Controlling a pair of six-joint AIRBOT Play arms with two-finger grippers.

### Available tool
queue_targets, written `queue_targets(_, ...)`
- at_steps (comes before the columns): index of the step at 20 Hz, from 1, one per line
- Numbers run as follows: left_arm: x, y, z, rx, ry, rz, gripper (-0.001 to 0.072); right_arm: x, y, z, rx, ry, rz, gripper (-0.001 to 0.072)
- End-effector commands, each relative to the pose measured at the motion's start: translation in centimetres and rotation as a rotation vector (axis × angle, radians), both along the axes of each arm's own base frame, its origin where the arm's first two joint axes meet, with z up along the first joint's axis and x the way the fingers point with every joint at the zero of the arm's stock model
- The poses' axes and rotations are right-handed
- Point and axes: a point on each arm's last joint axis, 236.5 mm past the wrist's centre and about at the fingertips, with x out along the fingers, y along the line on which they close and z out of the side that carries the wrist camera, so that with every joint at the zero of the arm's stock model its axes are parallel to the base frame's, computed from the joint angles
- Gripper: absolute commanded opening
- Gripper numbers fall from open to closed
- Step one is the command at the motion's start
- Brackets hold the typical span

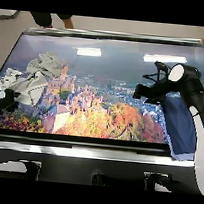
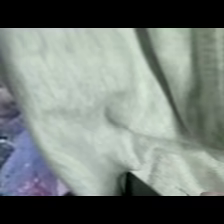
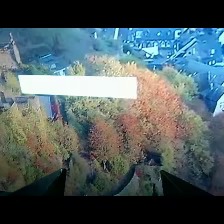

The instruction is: Fold the shirts.

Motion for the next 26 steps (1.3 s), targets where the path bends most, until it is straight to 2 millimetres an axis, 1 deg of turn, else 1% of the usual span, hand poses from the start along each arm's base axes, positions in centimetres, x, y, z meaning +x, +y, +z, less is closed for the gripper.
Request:
queue_targets(1, 2.0, -0.9, 1.5, -0.021, -0.053, -0.036, 0.0036, -1.8, 1.2, 0.1, 0.050, 0.076, 0.018, 0.0673)
queue_targets(2, 2.6, -1.3, 3.0, -0.021, -0.086, -0.072, 0.0036, -2.1, 1.0, 0.1, 0.040, 0.082, 0.021, 0.0673)
queue_targets(3, 3.5, -2.2, 5.2, 0.011, -0.138, -0.143, 0.0036, -2.1, 0.7, 0.1, 0.027, 0.079, 0.026, 0.0673)
queue_targets(4, 4.5, -3.7, 8.9, 0.107, -0.222, -0.270, 0.0036, -2.6, 0.1, 0.1, -0.001, 0.092, 0.039, 0.0673)
queue_targets(5, 5.1, -5.8, 13.2, 0.225, -0.319, -0.406, 0.0035, -3.2, -0.8, 0.2, -0.040, 0.105, 0.043, 0.0673)
queue_targets(6, 5.1, -8.9, 18.0, 0.336, -0.420, -0.527, 0.0035, -3.7, -1.7, 0.5, -0.078, 0.106, 0.043, 0.0673)
queue_targets(7, 4.6, -12.0, 22.9, 0.428, -0.510, -0.600, 0.0035, -3.8, -2.8, 1.0, -0.119, 0.089, 0.037, 0.0673)
queue_targets(8, 3.5, -15.1, 27.2, 0.495, -0.590, -0.642, 0.0035, -3.9, -3.7, 1.7, -0.155, 0.062, 0.030, 0.0673)
queue_targets(9, 1.9, -18.5, 31.2, 0.554, -0.674, -0.688, 0.0035, -3.9, -4.5, 2.6, -0.187, 0.032, 0.021, 0.0673)
queue_targets(10, -0.2, -22.3, 35.2, 0.608, -0.769, -0.735, 0.0035, -4.1, -5.0, 3.5, -0.204, 0.004, 0.015, 0.0673)
queue_targets(11, -2.4, -25.7, 38.4, 0.643, -0.856, -0.773, 0.0034, -4.3, -5.4, 4.4, -0.213, -0.027, 0.009, 0.0673)
queue_targets(12, -4.8, -29.2, 41.2, 0.661, -0.946, -0.804, 0.0035, -4.4, -5.5, 5.3, -0.213, -0.055, 0.005, 0.0673)
queue_targets(13, -6.8, -32.3, 43.3, 0.661, -1.025, -0.829, 0.0035, -4.5, -5.5, 6.2, -0.210, -0.087, 0.001, 0.0673)
queue_targets(14, -8.4, -34.9, 44.6, 0.641, -1.084, -0.853, 0.0035, -4.6, -5.5, 6.9, -0.206, -0.113, -0.002, 0.0673)
queue_targets(15, -9.5, -37.5, 45.1, 0.606, -1.124, -0.887, 0.0035, -4.7, -5.5, 7.6, -0.203, -0.137, -0.005, 0.0673)
queue_targets(16, -10.3, -40.2, 45.0, 0.572, -1.145, -0.932, 0.0035, -4.9, -5.5, 8.2, -0.201, -0.155, -0.009, 0.0673)
queue_targets(17, -10.6, -42.9, 43.9, 0.544, -1.143, -0.986, 0.0034, -5.0, -5.5, 8.7, -0.197, -0.170, -0.015, 0.0673)
queue_targets(18, -10.6, -45.4, 42.5, 0.517, -1.126, -1.039, 0.0035, -5.2, -5.6, 9.1, -0.196, -0.179, -0.016, 0.0673)
queue_targets(19, -10.4, -48.3, 40.2, 0.475, -1.088, -1.104, 0.0035, -5.6, -5.6, 9.4, -0.196, -0.182, -0.016, 0.0673)
queue_targets(20, -10.2, -50.9, 37.4, 0.427, -1.032, -1.166, 0.0035, -5.9, -5.7, 9.6, -0.200, -0.182, -0.016, 0.0673)
queue_targets(21, -10.0, -53.5, 34.1, 0.368, -0.954, -1.227, 0.0035, -6.1, -5.9, 9.7, -0.205, -0.181, -0.017, 0.0673)
queue_targets(22, -9.8, -56.0, 30.1, 0.304, -0.854, -1.282, 0.0035, -6.2, -6.1, 9.7, -0.211, -0.179, -0.018, 0.0673)
queue_targets(23, -9.7, -58.1, 25.9, 0.249, -0.748, -1.323, 0.0035, -6.2, -6.2, 9.7, -0.216, -0.178, -0.019, 0.0673)
queue_targets(24, -9.6, -59.6, 22.3, 0.201, -0.651, -1.350, 0.0037, -6.2, -6.3, 9.7, -0.222, -0.180, -0.021, 0.0674)
queue_targets(25, -10.0, -60.9, 19.1, 0.145, -0.561, -1.396, 0.0101, -6.1, -6.6, 9.7, -0.233, -0.183, -0.025, 0.0674)
queue_targets(26, -10.5, -61.7, 17.2, 0.079, -0.495, -1.447, 0.0348, -6.1, -6.9, 9.7, -0.244, -0.184, -0.028, 0.0673)
